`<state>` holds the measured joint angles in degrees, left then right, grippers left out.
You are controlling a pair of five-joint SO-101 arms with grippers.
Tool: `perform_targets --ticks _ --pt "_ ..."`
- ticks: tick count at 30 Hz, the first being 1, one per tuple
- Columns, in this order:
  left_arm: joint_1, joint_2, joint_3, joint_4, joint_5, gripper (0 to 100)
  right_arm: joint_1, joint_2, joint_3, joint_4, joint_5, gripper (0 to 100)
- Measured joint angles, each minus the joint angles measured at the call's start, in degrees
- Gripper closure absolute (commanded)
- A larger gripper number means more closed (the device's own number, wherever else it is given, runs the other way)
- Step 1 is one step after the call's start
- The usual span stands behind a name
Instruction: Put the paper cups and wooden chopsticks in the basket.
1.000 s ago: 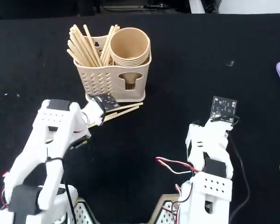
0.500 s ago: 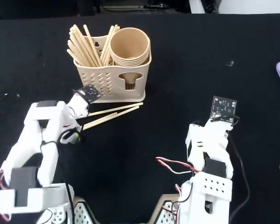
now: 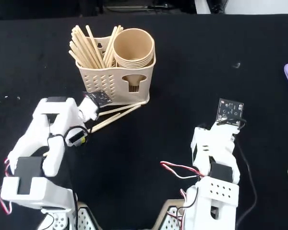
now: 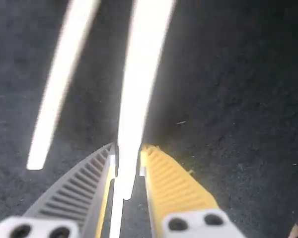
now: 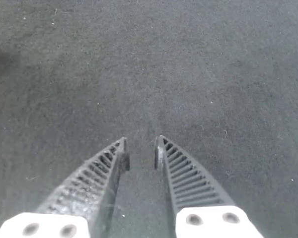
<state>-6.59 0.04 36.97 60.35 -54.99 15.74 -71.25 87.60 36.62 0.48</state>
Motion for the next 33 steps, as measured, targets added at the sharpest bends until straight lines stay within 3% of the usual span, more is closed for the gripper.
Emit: perform_targets --ticks 11,19,28,33 --pt "7.56 -2.55 -0.35 12.31 0.00 97 0.00 0.00 0.00 0.00 0.00 90.0" --pt "11.78 -22.68 1.67 23.65 -2.02 97 0.00 0.00 0.00 0.00 0.00 90.0" --pt "11.69 -51.16 1.67 25.58 4.13 97 0.00 0.00 0.00 0.00 0.00 90.0" --pt "12.13 -66.11 1.76 17.67 14.15 97 0.00 0.00 0.00 0.00 0.00 90.0"
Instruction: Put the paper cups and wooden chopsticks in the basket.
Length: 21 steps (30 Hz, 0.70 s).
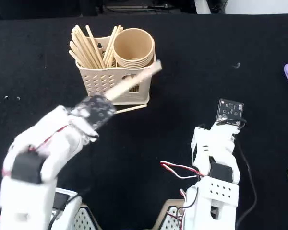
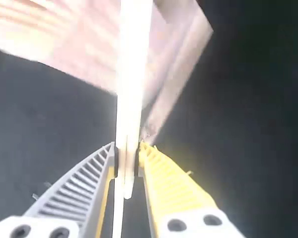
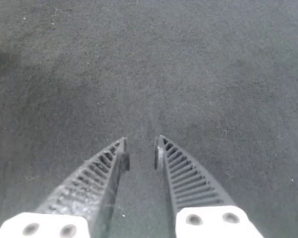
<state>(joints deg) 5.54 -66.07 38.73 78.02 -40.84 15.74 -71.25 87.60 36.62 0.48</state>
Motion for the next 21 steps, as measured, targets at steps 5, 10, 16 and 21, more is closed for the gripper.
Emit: perform_targets --ticks 5,10,16,21 --pt "0.00 -11.34 3.34 -19.87 18.90 97 0.00 0.00 0.00 0.00 0.00 90.0" --pt "-0.18 -11.08 6.95 -42.29 34.29 97 0.00 0.00 0.00 0.00 0.00 90.0" --pt "-0.18 -0.88 9.41 -66.11 43.08 97 0.00 0.00 0.00 0.00 0.00 90.0" --pt "-0.18 10.29 9.05 -75.16 46.59 97 0.00 0.00 0.00 0.00 0.00 90.0"
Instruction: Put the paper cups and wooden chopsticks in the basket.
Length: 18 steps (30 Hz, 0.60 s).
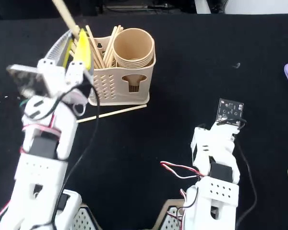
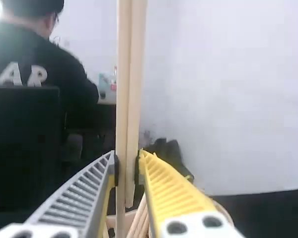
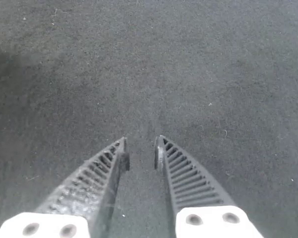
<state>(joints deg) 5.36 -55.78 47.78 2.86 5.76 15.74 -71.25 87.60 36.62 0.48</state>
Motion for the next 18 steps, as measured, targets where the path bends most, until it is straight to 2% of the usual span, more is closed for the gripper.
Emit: perform_targets --ticks 8,18 --pt "-1.49 12.57 -5.36 -0.88 2.73 97 0.00 0.00 0.00 0.00 0.00 90.0" --pt "-4.22 18.99 -8.70 -1.23 3.69 97 0.00 0.00 0.00 0.00 0.00 90.0"
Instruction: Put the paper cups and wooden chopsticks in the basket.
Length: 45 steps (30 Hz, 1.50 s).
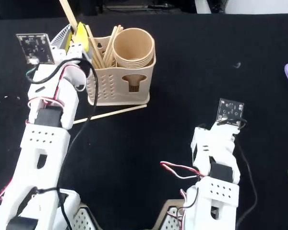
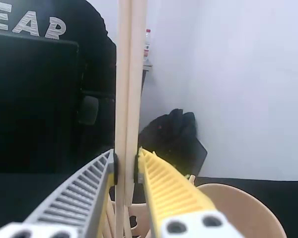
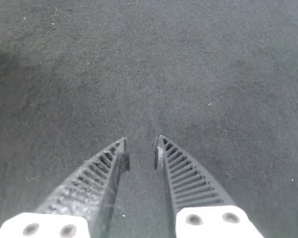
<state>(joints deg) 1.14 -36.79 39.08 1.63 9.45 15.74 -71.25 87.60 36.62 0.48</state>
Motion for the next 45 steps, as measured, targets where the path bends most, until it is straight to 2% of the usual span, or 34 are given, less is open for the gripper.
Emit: perform_targets --ticks 14,23,29,37,45 --pt "0.00 10.73 -4.22 0.00 0.00 97 -2.55 0.00 0.00 -0.09 0.00 90.0" --pt "0.09 11.52 -4.22 0.00 0.00 97 -2.64 0.00 0.00 -0.18 0.00 90.0" --pt "0.09 11.52 -4.22 0.09 0.00 82 -2.64 0.00 0.00 -0.18 0.00 90.0" --pt "0.00 11.52 -11.69 15.56 0.00 83 -2.64 0.00 0.00 -0.18 0.00 90.0" --pt "-4.40 11.52 -21.19 25.14 0.00 83 -2.64 0.00 0.00 -0.18 0.00 90.0"
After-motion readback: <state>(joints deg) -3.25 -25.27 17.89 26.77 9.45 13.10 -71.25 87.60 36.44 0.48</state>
